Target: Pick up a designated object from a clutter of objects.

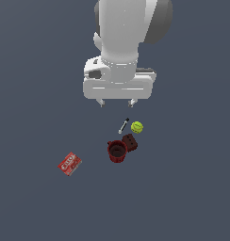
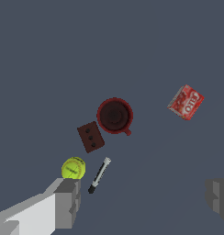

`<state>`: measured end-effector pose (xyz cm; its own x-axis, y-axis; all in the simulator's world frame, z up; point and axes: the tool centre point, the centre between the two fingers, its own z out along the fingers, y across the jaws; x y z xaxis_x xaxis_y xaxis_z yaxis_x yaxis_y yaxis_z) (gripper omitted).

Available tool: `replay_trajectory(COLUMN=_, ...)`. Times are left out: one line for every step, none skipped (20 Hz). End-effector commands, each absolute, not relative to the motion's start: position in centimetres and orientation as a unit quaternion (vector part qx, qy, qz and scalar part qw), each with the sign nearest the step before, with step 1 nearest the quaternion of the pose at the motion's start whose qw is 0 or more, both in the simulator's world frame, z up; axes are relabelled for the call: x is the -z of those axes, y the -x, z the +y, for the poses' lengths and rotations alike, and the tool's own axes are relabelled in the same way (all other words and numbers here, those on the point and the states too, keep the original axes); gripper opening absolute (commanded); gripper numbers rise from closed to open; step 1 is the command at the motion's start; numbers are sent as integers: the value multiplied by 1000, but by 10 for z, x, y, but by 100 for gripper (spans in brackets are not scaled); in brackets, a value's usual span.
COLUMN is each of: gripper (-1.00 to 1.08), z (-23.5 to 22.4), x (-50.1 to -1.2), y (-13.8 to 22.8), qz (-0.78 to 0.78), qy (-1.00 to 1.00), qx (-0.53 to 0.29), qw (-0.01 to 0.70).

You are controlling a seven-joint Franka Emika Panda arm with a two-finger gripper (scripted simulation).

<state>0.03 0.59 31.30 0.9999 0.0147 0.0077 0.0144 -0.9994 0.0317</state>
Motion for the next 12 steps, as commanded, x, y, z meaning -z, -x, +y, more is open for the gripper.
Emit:
replay_trajectory(gripper=100, z=6, x=-313, y=0, qz=7, qy=-1000, qx=-4, qw=16)
replay_trajectory(gripper=100, z=6, x=-313, y=-1, qz=8, qy=-1000, qx=-4, qw=16)
replay_trajectory(gripper=100, z=6, x=-313, y=-1, qz=9, qy=-1000, qx=-5, qw=17)
replay_trajectory(gripper=100, z=6, x=-313, y=-3, qz=10, qy=-1000, qx=-7, qw=18)
replay_trajectory(gripper=100, z=6, x=-313, y=-5, qz=12, qy=-1000, qx=-9, qw=20)
replay_trajectory(gripper=100, z=7, x=-313, y=-7, qz=15, qy=-1000, qx=-11, qw=22)
replay_trajectory(gripper=100, z=7, x=-313, y=-9, qz=17, qy=-999, qx=-13, qw=23)
replay_trajectory(gripper=100, z=7, x=-313, y=-10, qz=19, qy=-999, qx=-14, qw=25)
replay_trajectory(gripper=100, z=7, x=-313, y=-11, qz=19, qy=-999, qx=-15, qw=25)
replay_trajectory(gripper=100, z=7, x=-313, y=-11, qz=19, qy=-999, qx=-15, qw=25)
replay_trajectory(gripper=100, z=7, x=-314, y=-11, qz=19, qy=-999, qx=-15, qw=25)
replay_trajectory(gripper=100, z=7, x=-313, y=-11, qz=19, qy=-999, qx=-15, qw=25)
